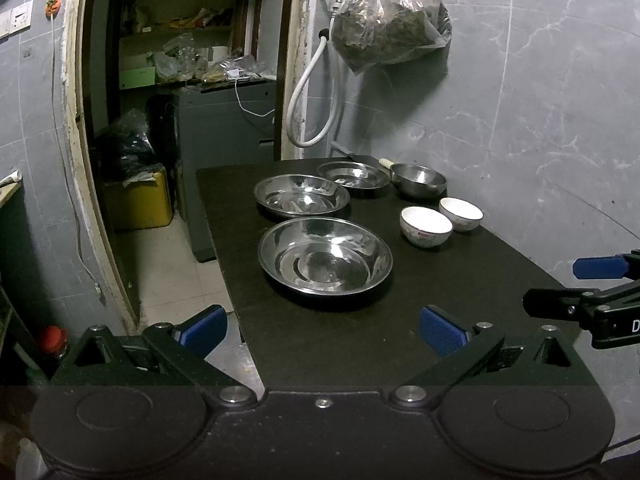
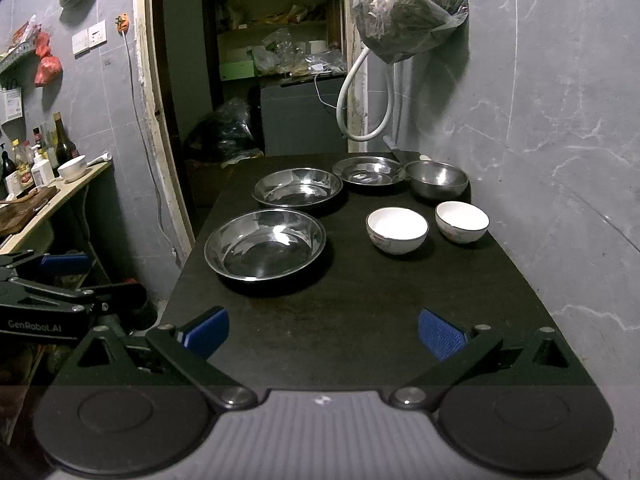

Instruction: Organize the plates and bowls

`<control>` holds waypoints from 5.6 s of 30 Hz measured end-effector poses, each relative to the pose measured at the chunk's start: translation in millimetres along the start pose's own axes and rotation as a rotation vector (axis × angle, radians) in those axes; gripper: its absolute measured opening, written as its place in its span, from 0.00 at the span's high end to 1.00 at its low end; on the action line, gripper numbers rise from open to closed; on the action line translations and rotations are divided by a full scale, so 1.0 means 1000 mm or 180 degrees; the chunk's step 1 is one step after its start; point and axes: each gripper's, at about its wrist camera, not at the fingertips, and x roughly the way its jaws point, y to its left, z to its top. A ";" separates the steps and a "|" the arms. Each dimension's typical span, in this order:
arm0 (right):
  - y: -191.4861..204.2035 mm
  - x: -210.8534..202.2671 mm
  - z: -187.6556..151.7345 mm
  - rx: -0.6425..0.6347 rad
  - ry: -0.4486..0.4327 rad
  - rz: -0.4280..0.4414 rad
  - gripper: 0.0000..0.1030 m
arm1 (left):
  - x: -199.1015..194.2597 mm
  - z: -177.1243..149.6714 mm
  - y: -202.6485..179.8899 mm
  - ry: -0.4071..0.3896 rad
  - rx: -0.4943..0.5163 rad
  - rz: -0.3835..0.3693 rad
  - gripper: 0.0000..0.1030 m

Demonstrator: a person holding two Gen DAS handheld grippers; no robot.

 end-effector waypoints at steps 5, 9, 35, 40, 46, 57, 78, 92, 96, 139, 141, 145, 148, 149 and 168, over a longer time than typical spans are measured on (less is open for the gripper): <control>0.001 -0.002 -0.001 0.0008 -0.0005 -0.0005 0.00 | 0.004 -0.005 -0.001 0.0013 0.0039 -0.0019 0.01; -0.001 -0.002 -0.002 0.0032 -0.0009 -0.0016 0.00 | 0.003 -0.005 0.000 0.0026 0.0050 -0.0023 0.01; -0.001 -0.002 -0.001 0.0030 -0.0012 -0.0037 0.00 | 0.005 -0.003 0.002 0.0042 0.0039 -0.0007 0.01; -0.001 -0.001 0.000 0.0036 -0.0007 -0.0043 0.00 | 0.006 -0.004 0.002 0.0047 0.0049 -0.0009 0.01; -0.001 -0.001 0.000 0.0038 -0.0007 -0.0044 0.00 | 0.006 -0.004 0.002 0.0051 0.0049 -0.0003 0.01; -0.001 0.002 0.001 0.0030 0.0005 -0.0039 0.00 | 0.010 -0.003 0.001 0.0083 0.0036 0.0009 0.01; -0.003 0.007 0.005 0.0034 0.0029 -0.0084 0.00 | 0.011 -0.003 0.001 0.0085 0.0034 0.0005 0.01; -0.010 0.012 0.006 0.0057 0.0073 -0.0077 0.00 | 0.019 -0.001 -0.005 0.0167 0.0035 0.0018 0.01; -0.013 0.017 0.007 0.0054 0.0107 -0.0046 0.00 | 0.024 0.001 -0.005 0.0211 0.0012 0.0059 0.01; -0.053 0.211 0.112 0.0097 0.0052 0.0638 0.00 | 0.179 0.126 0.062 0.0559 -0.0523 0.0918 0.01; -0.048 0.225 0.122 0.0068 0.0052 0.0576 0.00 | 0.202 0.135 0.073 0.0563 -0.0535 0.0883 0.01; -0.038 0.257 0.135 0.0097 0.0130 0.0434 0.00 | 0.244 0.146 0.091 0.0600 -0.0558 0.0853 0.01; -0.035 0.278 0.140 0.0185 0.0189 0.0376 0.00 | 0.271 0.151 0.102 0.0641 -0.0563 0.0838 0.01; -0.035 0.284 0.141 0.0215 0.0216 0.0369 0.00 | 0.278 0.151 0.105 0.0654 -0.0562 0.0832 0.01; -0.025 0.347 0.146 0.0491 0.0485 0.0346 0.40 | 0.331 0.147 0.112 0.0906 -0.0651 0.0333 0.43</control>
